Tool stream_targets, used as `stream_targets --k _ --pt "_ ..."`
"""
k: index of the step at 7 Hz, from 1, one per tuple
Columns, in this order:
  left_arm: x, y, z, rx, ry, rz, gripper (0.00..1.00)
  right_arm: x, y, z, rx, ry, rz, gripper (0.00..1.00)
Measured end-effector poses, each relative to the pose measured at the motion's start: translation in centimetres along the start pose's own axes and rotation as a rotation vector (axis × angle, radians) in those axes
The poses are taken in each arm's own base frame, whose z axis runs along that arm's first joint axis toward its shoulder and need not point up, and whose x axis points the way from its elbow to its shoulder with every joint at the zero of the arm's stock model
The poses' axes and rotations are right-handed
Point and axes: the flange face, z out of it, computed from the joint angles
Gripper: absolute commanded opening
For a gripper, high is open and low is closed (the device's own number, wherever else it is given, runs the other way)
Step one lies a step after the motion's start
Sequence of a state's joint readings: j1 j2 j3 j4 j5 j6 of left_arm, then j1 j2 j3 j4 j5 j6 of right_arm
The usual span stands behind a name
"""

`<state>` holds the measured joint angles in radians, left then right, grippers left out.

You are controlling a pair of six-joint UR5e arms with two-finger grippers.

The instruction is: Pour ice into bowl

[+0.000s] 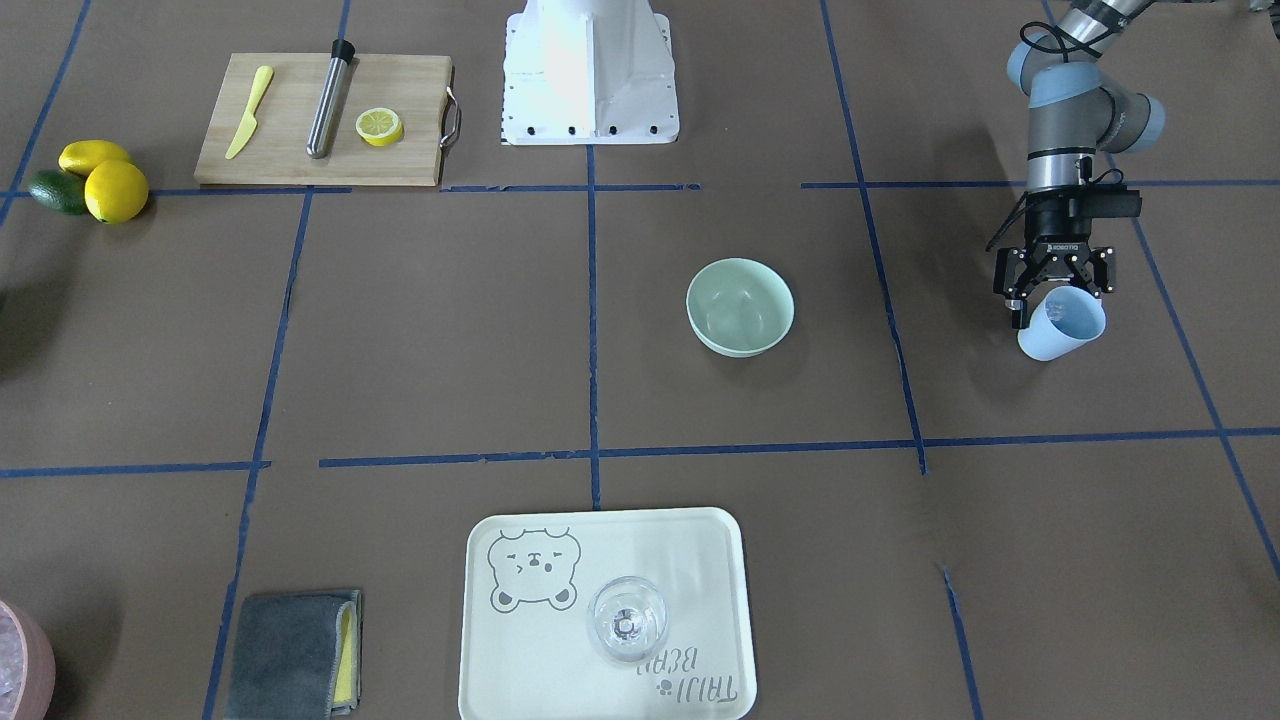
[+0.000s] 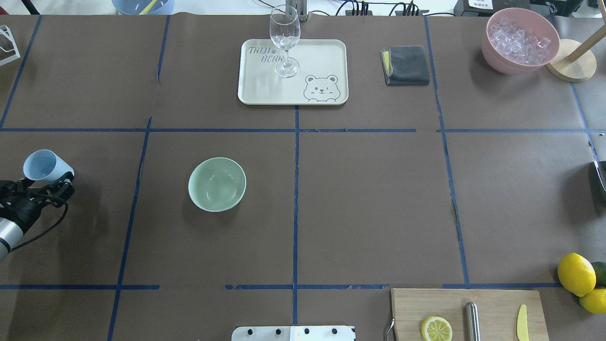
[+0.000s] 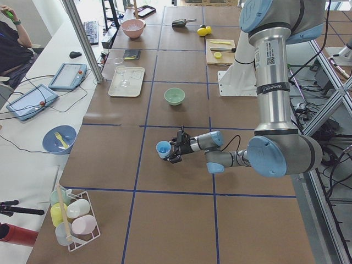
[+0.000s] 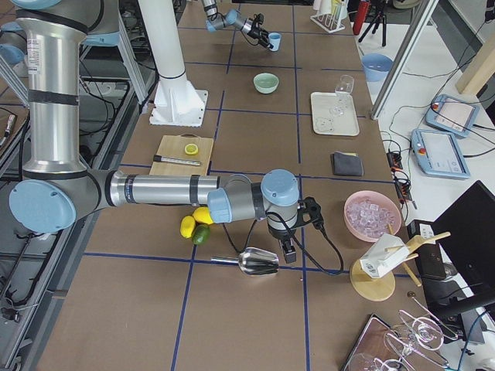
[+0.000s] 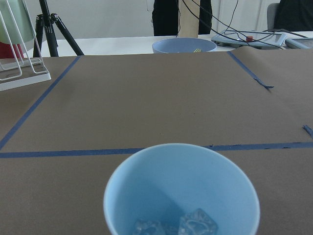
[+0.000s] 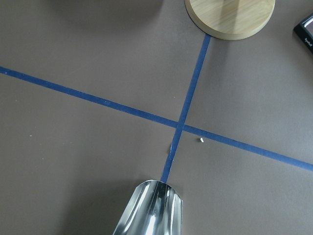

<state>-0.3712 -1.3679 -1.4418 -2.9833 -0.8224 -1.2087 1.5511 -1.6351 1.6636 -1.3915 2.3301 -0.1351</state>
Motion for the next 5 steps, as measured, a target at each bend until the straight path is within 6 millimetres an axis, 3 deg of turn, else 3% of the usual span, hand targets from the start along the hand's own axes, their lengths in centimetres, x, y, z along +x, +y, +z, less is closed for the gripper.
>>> stream_targets --k 5 --pt "-0.39 -0.87 0.21 0.076 -0.031 -0.076 0.90 -0.01 -0.15 -0.07 0.002 0.002 -0.001 1.00"
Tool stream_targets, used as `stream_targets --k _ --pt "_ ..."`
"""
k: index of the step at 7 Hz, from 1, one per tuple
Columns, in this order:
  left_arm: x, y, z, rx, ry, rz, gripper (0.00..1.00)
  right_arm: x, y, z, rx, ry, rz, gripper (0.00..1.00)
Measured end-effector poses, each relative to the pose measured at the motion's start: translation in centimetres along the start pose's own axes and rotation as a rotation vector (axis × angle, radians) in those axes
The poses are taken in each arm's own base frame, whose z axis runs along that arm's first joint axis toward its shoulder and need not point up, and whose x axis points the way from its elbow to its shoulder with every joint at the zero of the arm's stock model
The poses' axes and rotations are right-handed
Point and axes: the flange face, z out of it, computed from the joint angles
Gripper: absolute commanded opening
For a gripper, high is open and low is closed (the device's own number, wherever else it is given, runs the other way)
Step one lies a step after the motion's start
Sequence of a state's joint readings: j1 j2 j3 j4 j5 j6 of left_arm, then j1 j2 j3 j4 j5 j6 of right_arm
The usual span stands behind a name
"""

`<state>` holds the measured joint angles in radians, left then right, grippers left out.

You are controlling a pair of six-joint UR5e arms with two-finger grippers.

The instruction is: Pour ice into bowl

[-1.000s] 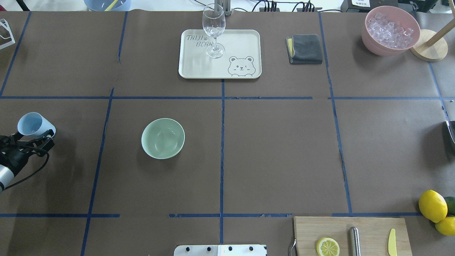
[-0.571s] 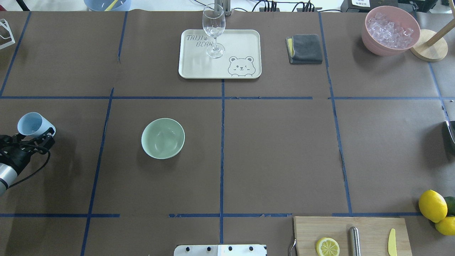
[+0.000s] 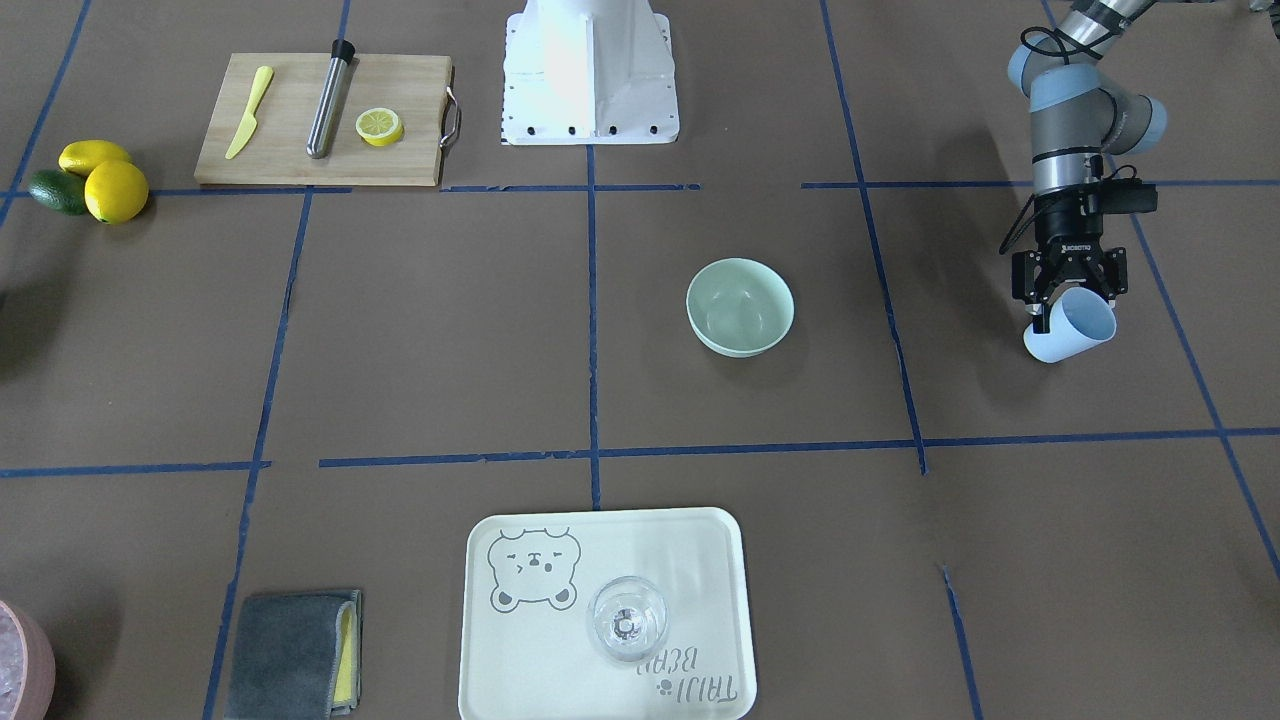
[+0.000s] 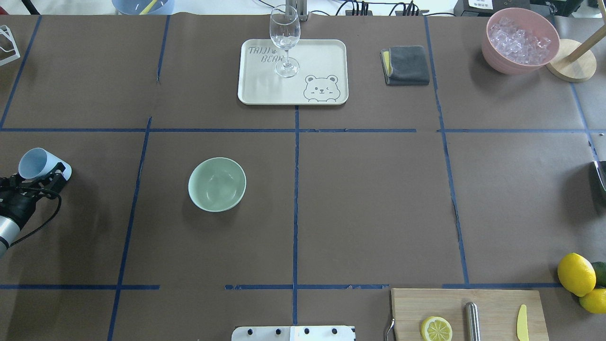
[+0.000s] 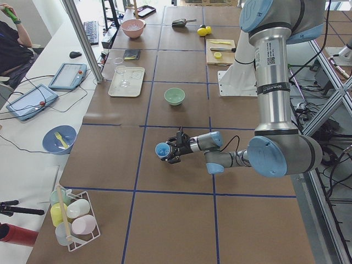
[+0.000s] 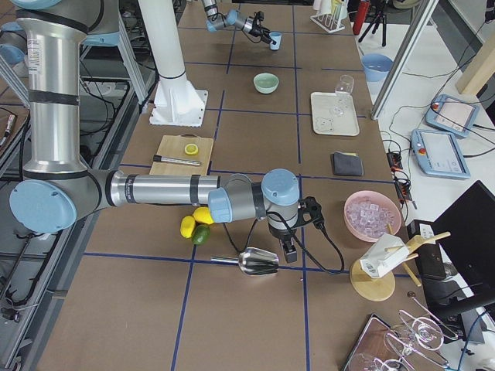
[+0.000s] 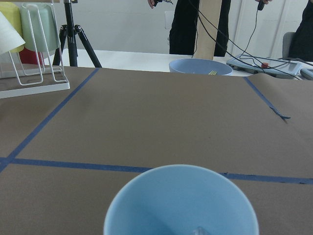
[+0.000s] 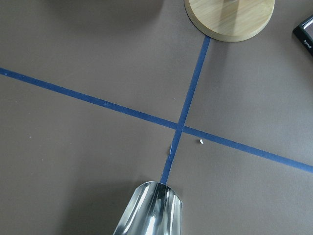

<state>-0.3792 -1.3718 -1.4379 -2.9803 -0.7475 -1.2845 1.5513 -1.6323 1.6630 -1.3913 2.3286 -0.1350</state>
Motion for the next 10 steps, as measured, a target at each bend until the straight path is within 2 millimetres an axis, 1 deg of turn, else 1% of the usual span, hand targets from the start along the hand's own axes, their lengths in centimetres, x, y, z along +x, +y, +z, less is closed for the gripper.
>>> stream_targets --k 3,4,5,6,7,8,9,10 --pt "0.5 0.3 0.4 0.004 -0.003 0.003 0.90 0.0 -0.1 0.0 0.000 0.001 0.000 1.00" --pt "0.7 0.6 0.6 0.003 -0.004 0.007 0.78 0.0 -0.1 0.0 0.000 0.001 0.000 1.00" --pt "0.6 0.8 0.7 0.001 -0.006 0.011 0.39 0.0 -0.1 0.0 0.000 0.001 0.000 1.00" --pt "0.8 0.9 0.8 0.001 -0.004 0.010 0.10 0.0 -0.1 0.0 0.000 0.002 -0.001 1.00" --pt "1.0 0.8 0.8 0.001 0.001 0.008 0.00 0.0 -0.1 0.0 0.001 0.002 -0.001 1.00" --pt "1.6 0.3 0.6 0.003 0.014 0.018 0.00 0.0 -0.1 0.0 0.001 0.002 0.000 1.00" --pt "2.8 -0.6 0.1 0.009 0.037 0.068 0.00 0.0 -0.1 -0.1 0.001 0.002 0.000 1.00" --pt "4.4 -1.8 -0.4 0.022 0.065 0.159 0.00 0.1 -0.1 0.0 0.001 0.002 0.000 1.00"
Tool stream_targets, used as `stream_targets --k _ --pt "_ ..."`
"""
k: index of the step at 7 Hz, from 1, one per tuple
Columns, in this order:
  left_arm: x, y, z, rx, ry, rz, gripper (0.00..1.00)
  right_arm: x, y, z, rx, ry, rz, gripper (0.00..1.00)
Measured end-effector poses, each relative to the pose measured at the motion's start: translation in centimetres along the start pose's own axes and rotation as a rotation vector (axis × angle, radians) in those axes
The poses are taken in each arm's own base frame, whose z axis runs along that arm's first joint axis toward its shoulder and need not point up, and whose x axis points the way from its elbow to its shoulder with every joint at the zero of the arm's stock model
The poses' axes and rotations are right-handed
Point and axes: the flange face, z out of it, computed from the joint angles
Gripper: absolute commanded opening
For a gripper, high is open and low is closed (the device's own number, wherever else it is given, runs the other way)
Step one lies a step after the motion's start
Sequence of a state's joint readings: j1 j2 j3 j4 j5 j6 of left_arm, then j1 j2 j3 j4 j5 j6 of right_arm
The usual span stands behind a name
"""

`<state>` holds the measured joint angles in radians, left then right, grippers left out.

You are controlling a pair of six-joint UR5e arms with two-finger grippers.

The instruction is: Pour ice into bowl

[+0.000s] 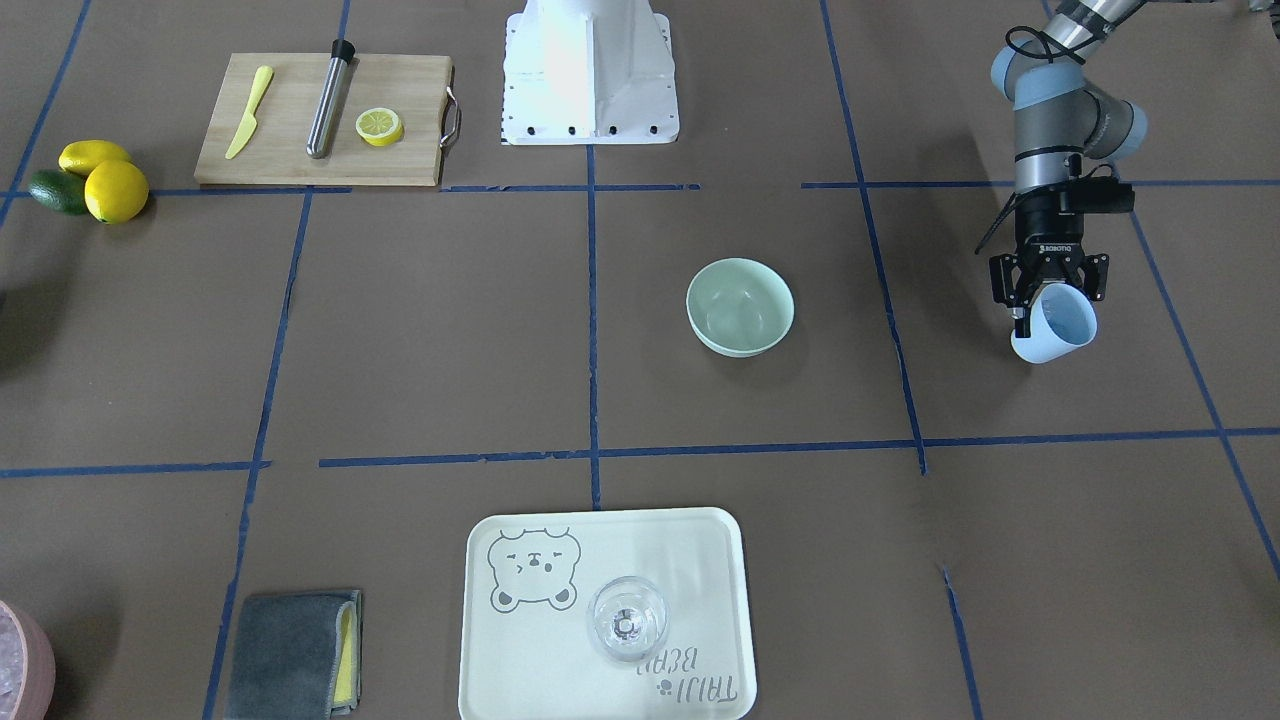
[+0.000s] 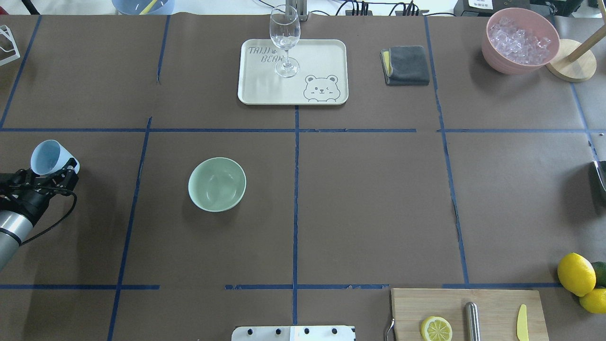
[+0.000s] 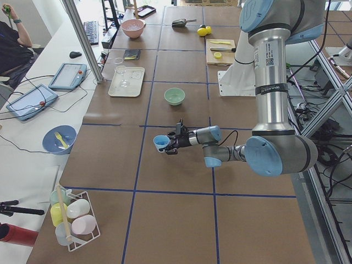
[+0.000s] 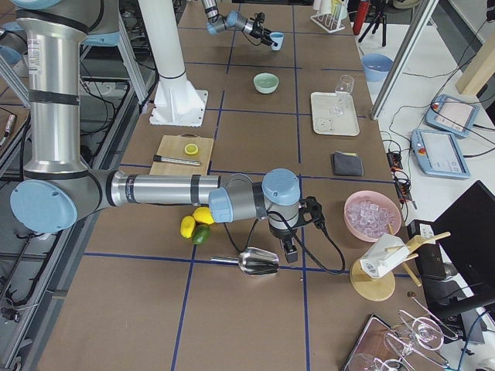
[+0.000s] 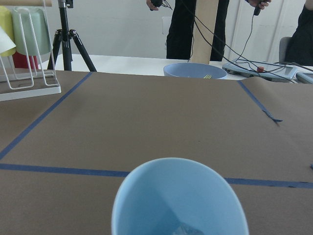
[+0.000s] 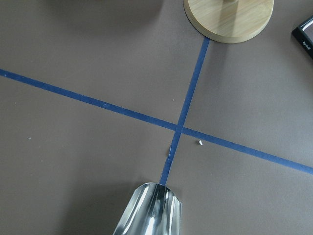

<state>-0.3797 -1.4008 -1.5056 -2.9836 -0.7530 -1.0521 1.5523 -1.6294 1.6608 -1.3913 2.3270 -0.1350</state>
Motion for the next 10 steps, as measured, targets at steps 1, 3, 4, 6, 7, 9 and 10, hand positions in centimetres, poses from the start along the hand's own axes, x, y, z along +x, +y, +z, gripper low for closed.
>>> stream_targets --k 1,3,4,6,7,9,10 --pt "1.7 -1.7 -0.6 0.019 0.030 0.110 0.00 0.0 0.1 0.1 -0.001 0.000 0.002 1.00" --pt "5.6 -5.4 -1.9 0.074 0.087 0.334 0.00 0.1 0.2 0.1 -0.003 0.000 0.005 1.00" --pt "7.7 -6.8 -2.2 0.106 0.107 0.422 0.00 0.1 0.3 0.2 -0.004 0.000 0.006 1.00" --pt "13.1 -8.6 -1.3 0.147 0.135 0.478 0.00 0.2 0.4 0.2 -0.006 0.001 0.014 1.00" --pt "16.0 -8.9 -0.2 0.128 0.116 0.533 0.00 0.2 0.4 0.3 -0.006 0.001 0.019 1.00" --pt "20.8 -8.9 1.9 0.066 0.055 0.723 0.00 0.3 0.5 0.3 -0.008 0.001 0.030 1.00" --pt "22.0 -8.9 2.4 0.051 0.035 0.831 0.00 0.3 0.5 0.3 -0.008 0.001 0.034 1.00"
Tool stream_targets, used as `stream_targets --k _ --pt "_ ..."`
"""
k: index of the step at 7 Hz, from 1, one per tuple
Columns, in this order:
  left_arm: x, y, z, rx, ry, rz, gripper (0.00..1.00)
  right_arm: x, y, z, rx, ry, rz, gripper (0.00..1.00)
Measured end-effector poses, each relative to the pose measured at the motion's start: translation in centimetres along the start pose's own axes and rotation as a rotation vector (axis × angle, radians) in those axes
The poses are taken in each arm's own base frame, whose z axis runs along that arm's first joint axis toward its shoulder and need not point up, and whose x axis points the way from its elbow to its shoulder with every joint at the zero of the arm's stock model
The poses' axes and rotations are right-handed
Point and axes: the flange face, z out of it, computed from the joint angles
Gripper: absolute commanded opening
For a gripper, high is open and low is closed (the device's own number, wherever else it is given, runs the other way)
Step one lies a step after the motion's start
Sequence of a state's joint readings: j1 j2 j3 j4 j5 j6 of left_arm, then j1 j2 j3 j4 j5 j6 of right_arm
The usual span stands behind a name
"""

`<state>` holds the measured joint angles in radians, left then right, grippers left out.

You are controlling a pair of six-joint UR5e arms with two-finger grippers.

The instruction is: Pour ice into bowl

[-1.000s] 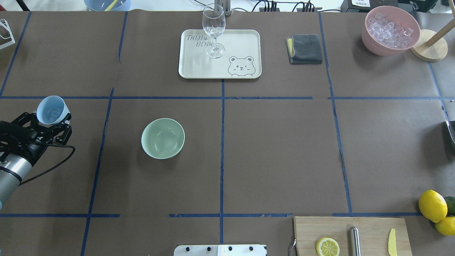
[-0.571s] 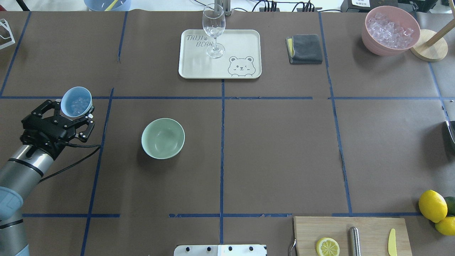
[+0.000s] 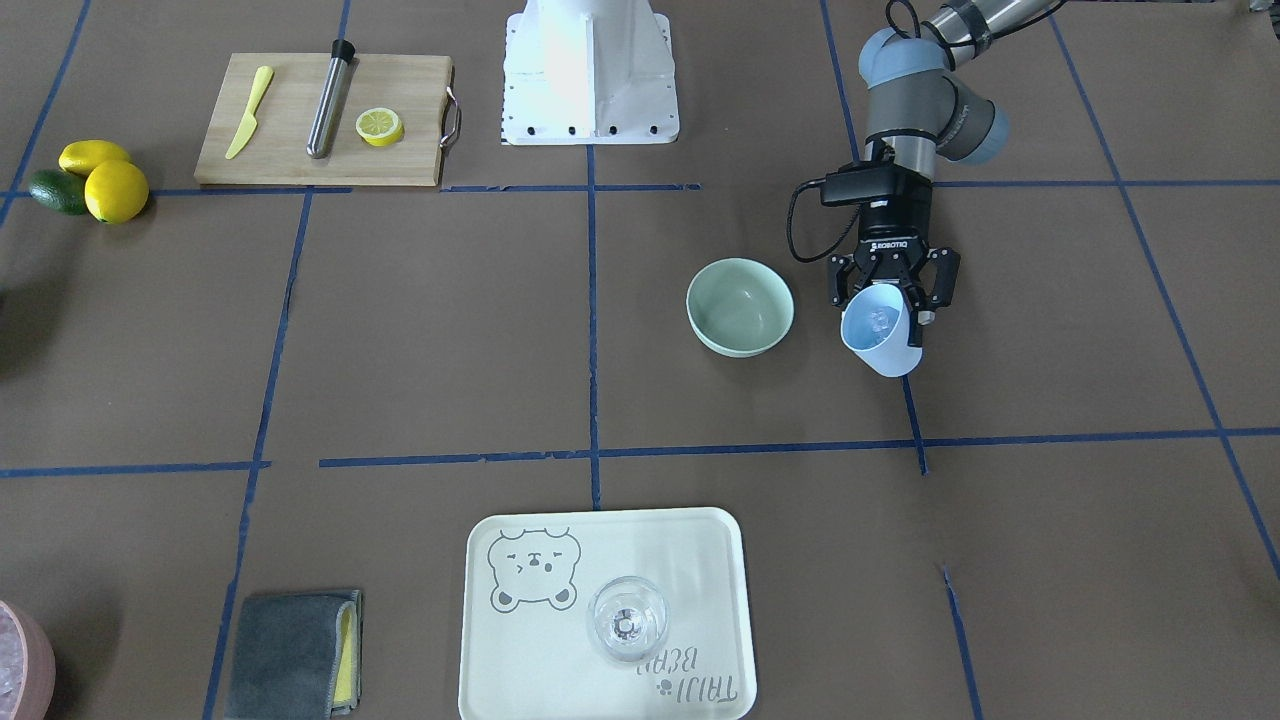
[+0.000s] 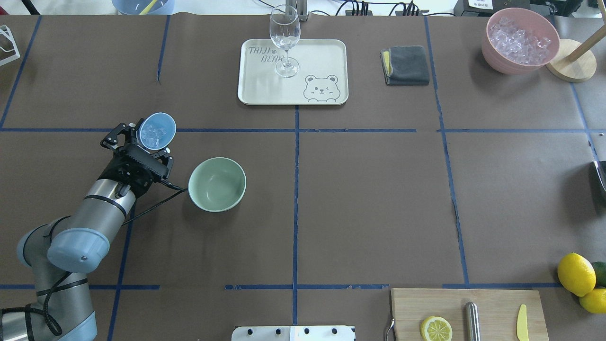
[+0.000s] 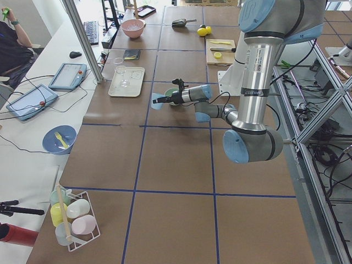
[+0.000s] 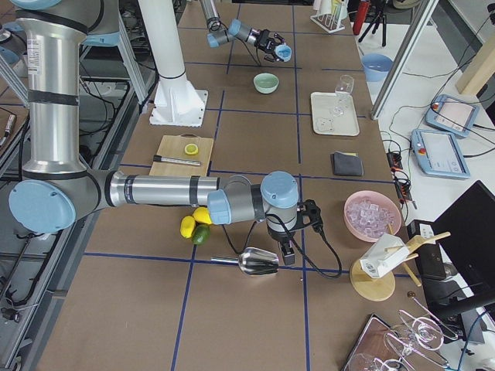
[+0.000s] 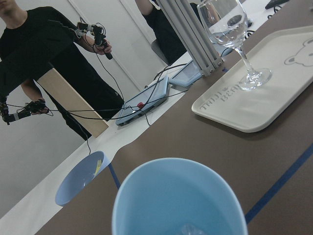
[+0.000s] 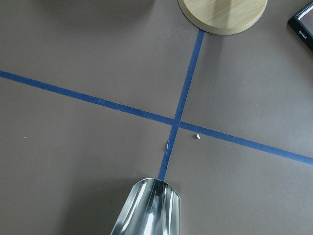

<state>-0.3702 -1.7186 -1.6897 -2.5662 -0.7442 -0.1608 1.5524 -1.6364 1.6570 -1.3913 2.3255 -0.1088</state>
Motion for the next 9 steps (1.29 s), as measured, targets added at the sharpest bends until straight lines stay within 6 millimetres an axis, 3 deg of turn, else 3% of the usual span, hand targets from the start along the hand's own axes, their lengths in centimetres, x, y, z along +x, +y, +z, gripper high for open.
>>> stream_targets --k 5,9 --pt "5.1 -2.4 -2.3 0.029 -0.026 0.460 0.00 0.0 0.0 0.0 -0.001 0.000 0.010 1.00" --pt "6.4 -3.2 -3.4 0.032 -0.075 0.817 0.00 0.4 0.1 0.5 -0.009 -0.001 0.027 1.00"
